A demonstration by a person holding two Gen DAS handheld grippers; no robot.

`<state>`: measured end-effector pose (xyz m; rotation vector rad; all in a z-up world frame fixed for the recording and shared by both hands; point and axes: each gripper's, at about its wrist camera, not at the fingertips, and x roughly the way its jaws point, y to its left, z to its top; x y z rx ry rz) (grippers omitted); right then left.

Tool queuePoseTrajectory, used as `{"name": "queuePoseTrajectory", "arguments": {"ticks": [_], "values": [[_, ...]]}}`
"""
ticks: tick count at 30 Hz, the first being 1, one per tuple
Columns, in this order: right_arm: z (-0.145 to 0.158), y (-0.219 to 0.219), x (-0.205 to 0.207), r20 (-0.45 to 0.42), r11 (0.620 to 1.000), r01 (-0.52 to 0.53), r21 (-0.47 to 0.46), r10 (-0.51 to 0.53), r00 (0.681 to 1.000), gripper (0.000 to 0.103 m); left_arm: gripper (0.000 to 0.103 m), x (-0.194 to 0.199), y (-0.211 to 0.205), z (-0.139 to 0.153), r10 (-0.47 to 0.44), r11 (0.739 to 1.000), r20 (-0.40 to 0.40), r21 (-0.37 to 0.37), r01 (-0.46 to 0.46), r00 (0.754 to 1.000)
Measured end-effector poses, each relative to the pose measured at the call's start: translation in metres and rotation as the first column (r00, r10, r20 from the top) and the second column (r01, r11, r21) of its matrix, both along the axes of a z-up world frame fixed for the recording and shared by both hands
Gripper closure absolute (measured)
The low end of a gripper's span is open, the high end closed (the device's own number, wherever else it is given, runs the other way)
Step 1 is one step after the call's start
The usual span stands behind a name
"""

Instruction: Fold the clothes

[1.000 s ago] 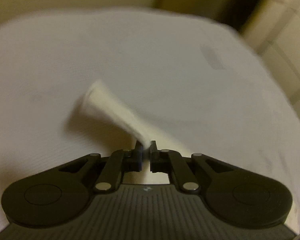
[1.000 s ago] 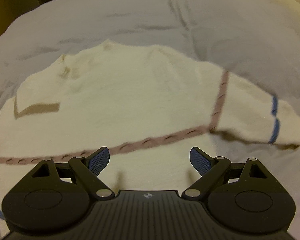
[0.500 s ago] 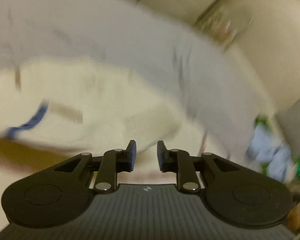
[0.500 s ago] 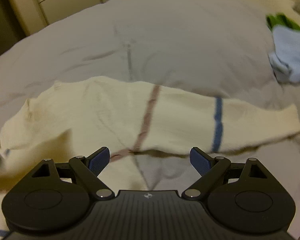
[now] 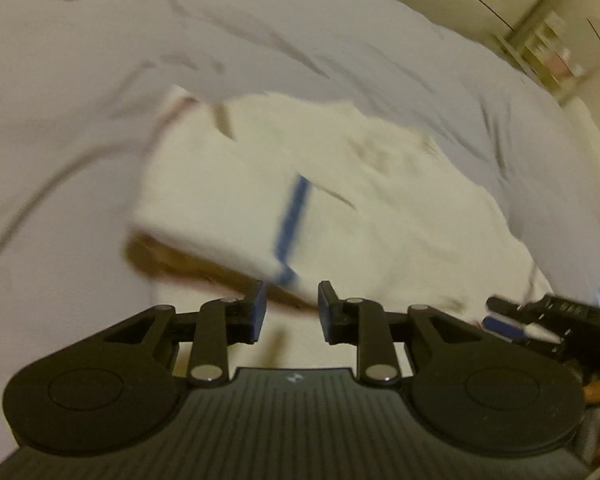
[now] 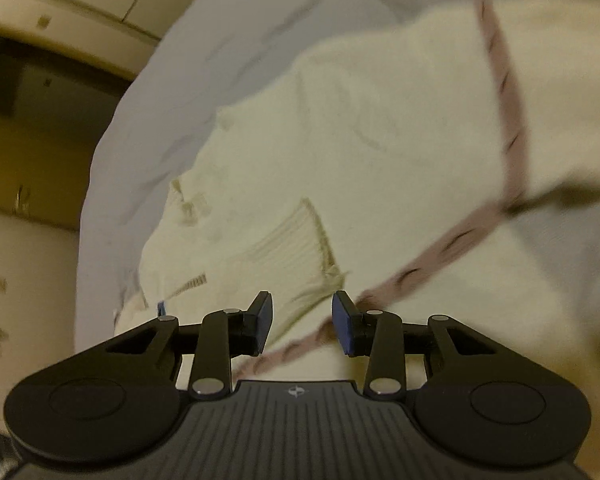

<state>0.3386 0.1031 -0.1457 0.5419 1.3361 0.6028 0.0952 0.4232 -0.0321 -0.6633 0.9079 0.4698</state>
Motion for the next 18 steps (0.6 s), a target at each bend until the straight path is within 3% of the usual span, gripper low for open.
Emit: {"name": "queuePoseTrajectory", "arguments": {"ticks": [4,5,6,9,12,15,18], "values": [[-0.023,0.021,0.008,-0.038,0.999,0.037,-0.009,-0.038,0.999,0.066,0.076,0.002,0.018,-0.004,0.023,1.000,-0.017,0.016,-0.023,1.000],[-0.016,0.025,0.009,0.005,1.000,0.023,0.000,-0.023,1.000,0.083,0.076,0.003,0.022,-0.006,0.025,1.000,-0.022,0.014,-0.025,0.999],[-0.010,0.028,0.010,0.048,1.000,0.008,0.008,-0.008,0.999,0.087,0.076,0.004,0.026,-0.008,0.027,1.000,-0.026,0.013,-0.027,0.999],[0.013,0.035,0.012,0.187,0.999,-0.032,0.026,0.027,0.982,0.092,0.078,0.006,0.029,-0.005,-0.001,1.000,-0.020,0.014,0.001,1.000],[0.055,0.021,0.011,0.383,1.000,-0.012,0.007,0.009,0.924,0.092,0.078,0.010,0.026,0.000,-0.055,0.998,0.001,0.022,0.055,0.998],[0.049,0.000,0.028,0.376,0.990,0.100,-0.102,-0.055,0.925,0.091,0.078,0.019,0.019,-0.006,-0.112,0.994,-0.016,0.007,0.112,0.994],[0.027,-0.012,0.041,0.274,0.982,0.135,-0.135,-0.094,0.957,0.091,0.078,0.029,0.013,-0.021,-0.141,0.990,-0.061,0.005,0.141,0.988]]}}
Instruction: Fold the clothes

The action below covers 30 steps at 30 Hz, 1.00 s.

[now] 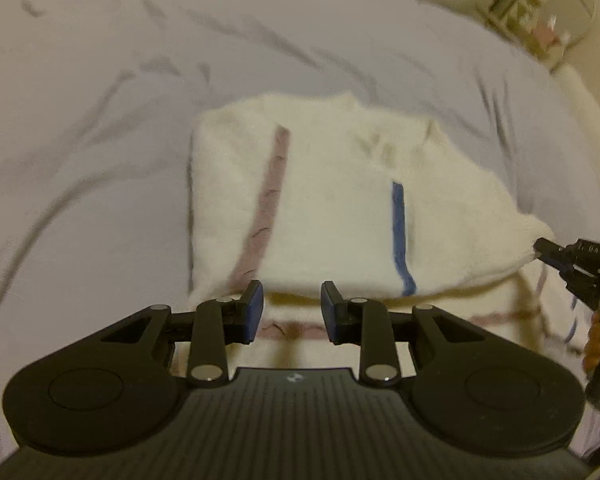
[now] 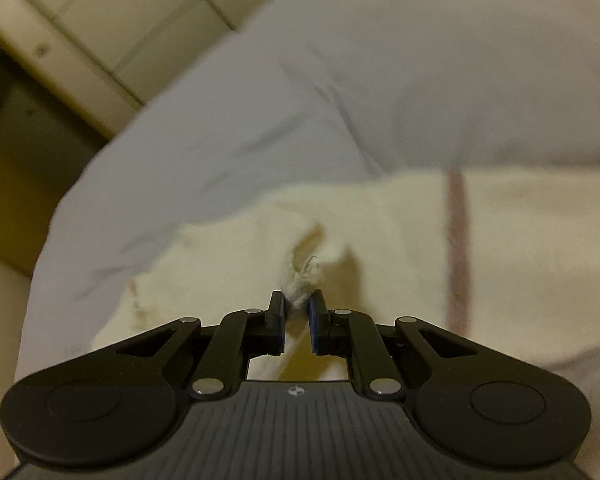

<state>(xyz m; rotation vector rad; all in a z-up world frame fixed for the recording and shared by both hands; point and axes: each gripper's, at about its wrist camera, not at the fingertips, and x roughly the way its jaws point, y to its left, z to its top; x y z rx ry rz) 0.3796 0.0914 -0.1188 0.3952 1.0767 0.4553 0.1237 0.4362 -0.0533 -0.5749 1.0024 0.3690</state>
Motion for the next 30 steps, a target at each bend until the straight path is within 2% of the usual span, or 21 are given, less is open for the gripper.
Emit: {"name": "queuePoseTrajectory", "arguments": {"ticks": [2,6,9,11,13,14,16,18,20,23,26,28,30], "values": [[-0.003,0.003,-0.003,-0.001,1.000,-0.015,-0.025,0.015,1.000,0.091,0.078,0.003,-0.001,-0.007,0.002,1.000,-0.018,0.000,-0.002,1.000],[-0.007,0.006,-0.007,0.010,0.998,-0.012,-0.057,0.013,1.000,0.090,0.078,0.004,0.000,-0.003,0.003,1.000,0.000,0.001,-0.003,1.000],[-0.017,0.007,-0.002,-0.025,0.984,-0.011,-0.175,0.006,1.000,0.086,0.078,0.008,-0.002,0.001,-0.007,1.000,0.003,0.022,0.007,1.000],[-0.009,0.011,-0.008,0.041,0.967,0.016,-0.254,-0.005,0.999,0.071,0.078,0.013,-0.005,0.007,-0.016,0.999,0.019,0.045,0.015,1.000],[0.004,0.014,-0.017,0.130,0.947,0.048,-0.318,-0.006,0.991,0.071,0.078,0.016,-0.008,0.012,-0.023,0.997,0.039,0.074,0.020,0.999],[0.007,0.013,-0.019,0.148,0.954,0.031,-0.298,0.014,0.989,0.071,0.077,0.019,-0.011,0.012,-0.029,0.996,0.042,0.089,0.025,0.999],[0.005,0.012,-0.018,0.122,0.975,-0.049,-0.217,0.077,0.990,0.073,0.076,0.029,-0.014,0.004,-0.031,0.993,0.011,0.115,0.029,0.999],[-0.013,0.020,-0.012,0.035,0.968,-0.115,-0.222,0.126,0.991,0.075,0.076,0.040,-0.016,-0.012,-0.010,0.992,-0.059,0.127,0.017,0.998],[-0.025,0.011,-0.010,-0.042,0.963,-0.091,-0.255,0.083,0.996,0.074,0.078,0.051,-0.018,-0.026,0.014,0.992,-0.136,0.130,0.003,0.991],[-0.015,-0.030,-0.016,-0.058,0.988,0.009,-0.153,-0.018,0.998,0.071,0.077,0.060,-0.040,-0.013,-0.051,0.990,-0.110,0.123,0.065,0.993],[-0.003,-0.076,-0.020,-0.042,0.981,0.086,-0.174,-0.095,0.995,0.067,0.076,0.072,-0.072,-0.001,-0.134,0.984,-0.090,0.103,0.144,0.987],[0.002,-0.117,-0.019,-0.036,0.967,0.180,-0.178,-0.190,0.981,0.064,0.076,0.081,-0.094,0.004,-0.182,0.978,-0.083,0.088,0.189,0.980],[0.006,-0.164,-0.021,-0.032,0.939,0.304,-0.157,-0.313,0.949,0.062,0.076,0.089,-0.115,0.008,-0.219,0.972,-0.067,0.067,0.224,0.973]]}}
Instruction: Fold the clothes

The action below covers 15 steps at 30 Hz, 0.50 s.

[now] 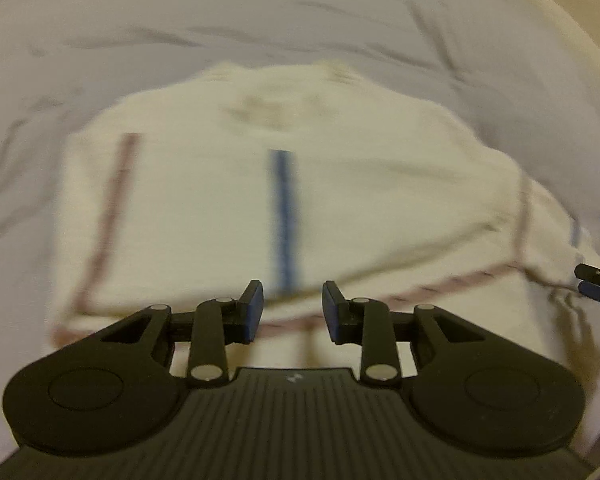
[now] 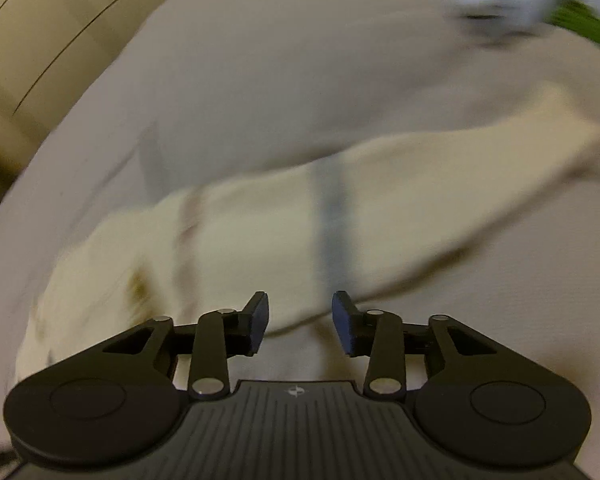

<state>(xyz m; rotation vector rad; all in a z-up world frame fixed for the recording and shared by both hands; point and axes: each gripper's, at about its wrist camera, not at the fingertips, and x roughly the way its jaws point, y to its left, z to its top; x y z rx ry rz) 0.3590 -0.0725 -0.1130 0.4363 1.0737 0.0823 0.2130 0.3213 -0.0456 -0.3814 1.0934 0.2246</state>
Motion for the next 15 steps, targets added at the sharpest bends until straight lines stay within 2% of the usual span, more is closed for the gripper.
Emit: {"name": "queuePoseTrajectory", "arguments": {"ticks": [3,8,9,11,12,15], "values": [[-0.004,-0.064,0.002,0.023,0.980,0.186,0.071,-0.188,0.982,0.059,0.076,0.007,-0.025,0.002,-0.035,0.999,0.006,-0.003,0.035,0.999],[-0.021,-0.142,0.008,0.013,0.895,0.415,0.167,-0.422,0.906,0.057,0.075,0.014,-0.038,0.003,-0.033,0.999,0.006,0.009,0.033,0.999],[-0.025,-0.153,0.009,0.008,0.878,0.444,0.178,-0.453,0.892,0.057,0.075,0.015,-0.037,0.002,-0.024,1.000,0.004,0.012,0.024,1.000],[-0.024,-0.191,-0.001,0.002,0.858,0.466,0.215,-0.478,0.878,0.057,0.075,0.017,-0.033,0.001,-0.007,1.000,0.004,0.006,0.007,1.000],[-0.027,-0.195,-0.001,-0.003,0.853,0.472,0.222,-0.484,0.875,0.057,0.075,0.018,-0.033,0.002,-0.004,1.000,0.008,0.006,0.004,1.000],[-0.033,-0.201,0.008,-0.008,0.860,0.453,0.237,-0.464,0.886,0.059,0.073,0.022,-0.035,0.008,-0.007,1.000,0.026,0.017,0.006,1.000]]}}
